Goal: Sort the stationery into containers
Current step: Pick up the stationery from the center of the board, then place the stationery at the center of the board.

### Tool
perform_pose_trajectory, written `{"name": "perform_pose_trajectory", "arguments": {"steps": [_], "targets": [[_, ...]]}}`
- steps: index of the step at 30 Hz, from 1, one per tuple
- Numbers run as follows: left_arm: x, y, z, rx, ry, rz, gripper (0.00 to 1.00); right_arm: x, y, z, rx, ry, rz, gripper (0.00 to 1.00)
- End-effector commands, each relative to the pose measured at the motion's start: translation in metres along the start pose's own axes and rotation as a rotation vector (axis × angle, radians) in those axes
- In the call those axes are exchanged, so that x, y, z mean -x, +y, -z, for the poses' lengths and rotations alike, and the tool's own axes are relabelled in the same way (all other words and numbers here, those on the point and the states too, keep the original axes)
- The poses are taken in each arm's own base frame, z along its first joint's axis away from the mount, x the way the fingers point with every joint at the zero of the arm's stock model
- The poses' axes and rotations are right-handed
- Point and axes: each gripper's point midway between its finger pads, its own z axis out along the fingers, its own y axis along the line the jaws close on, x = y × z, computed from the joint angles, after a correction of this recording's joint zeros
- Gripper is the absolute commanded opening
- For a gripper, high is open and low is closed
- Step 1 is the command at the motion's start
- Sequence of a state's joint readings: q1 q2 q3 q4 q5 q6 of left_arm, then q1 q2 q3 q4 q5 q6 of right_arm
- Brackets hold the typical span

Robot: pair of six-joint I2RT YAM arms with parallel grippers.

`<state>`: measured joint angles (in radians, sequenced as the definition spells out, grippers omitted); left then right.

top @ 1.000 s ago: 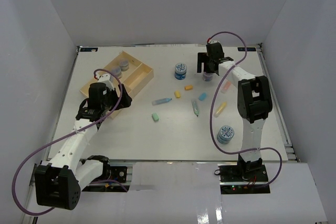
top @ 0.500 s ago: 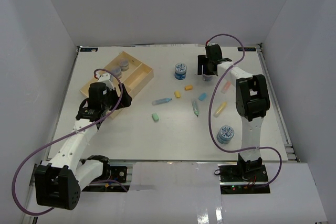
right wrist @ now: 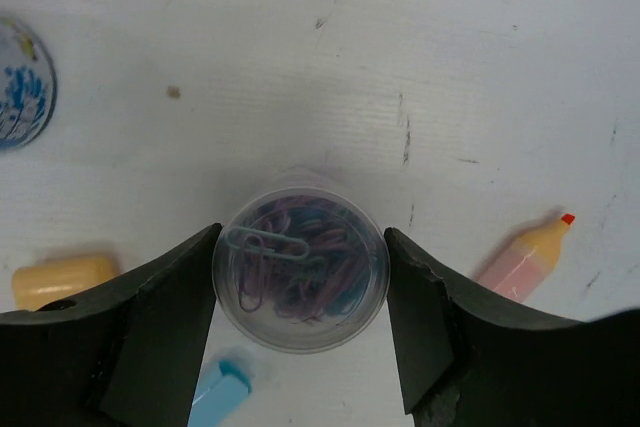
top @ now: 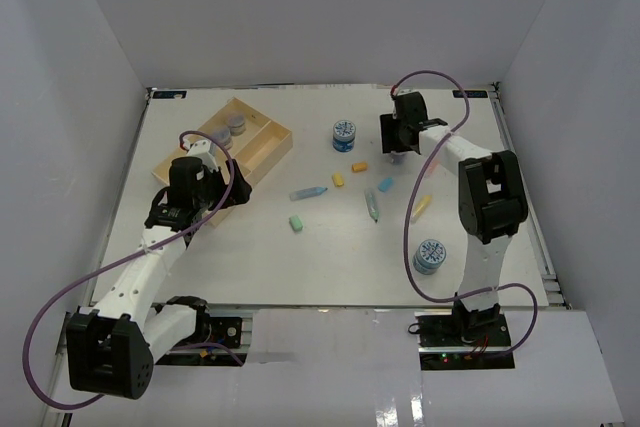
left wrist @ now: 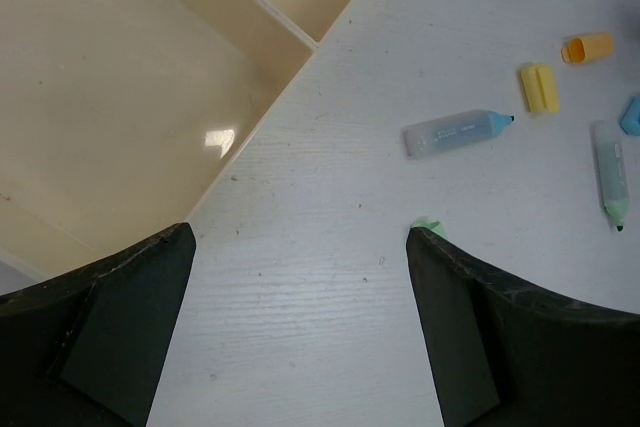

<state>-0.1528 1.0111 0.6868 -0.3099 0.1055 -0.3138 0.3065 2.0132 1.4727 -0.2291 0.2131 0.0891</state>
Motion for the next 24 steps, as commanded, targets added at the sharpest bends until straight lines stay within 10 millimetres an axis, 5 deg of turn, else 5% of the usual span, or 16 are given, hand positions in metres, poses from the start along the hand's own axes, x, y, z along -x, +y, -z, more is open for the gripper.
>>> {"name": "perform_pose_trajectory", "arguments": {"steps": [1,11,19,24], "targets": [[0.005,-0.004,0.0,-0.017,-0.017,-0.015,0.98,0.039,0.036,0.055,0.094,-0.157,0.109,0.43],[0.003,-0.004,-0.002,-0.023,-0.006,-0.017,0.98,-0.046,0.165,0.133,0.395,-0.141,0.406,0.48],[0.002,-0.006,-0.003,-0.035,-0.001,-0.017,0.98,-0.117,0.217,0.146,0.518,-0.098,0.511,0.55],[-0.003,-0.006,-0.007,-0.035,0.017,-0.014,0.98,-0.139,0.22,0.14,0.516,-0.073,0.528,0.58]]}}
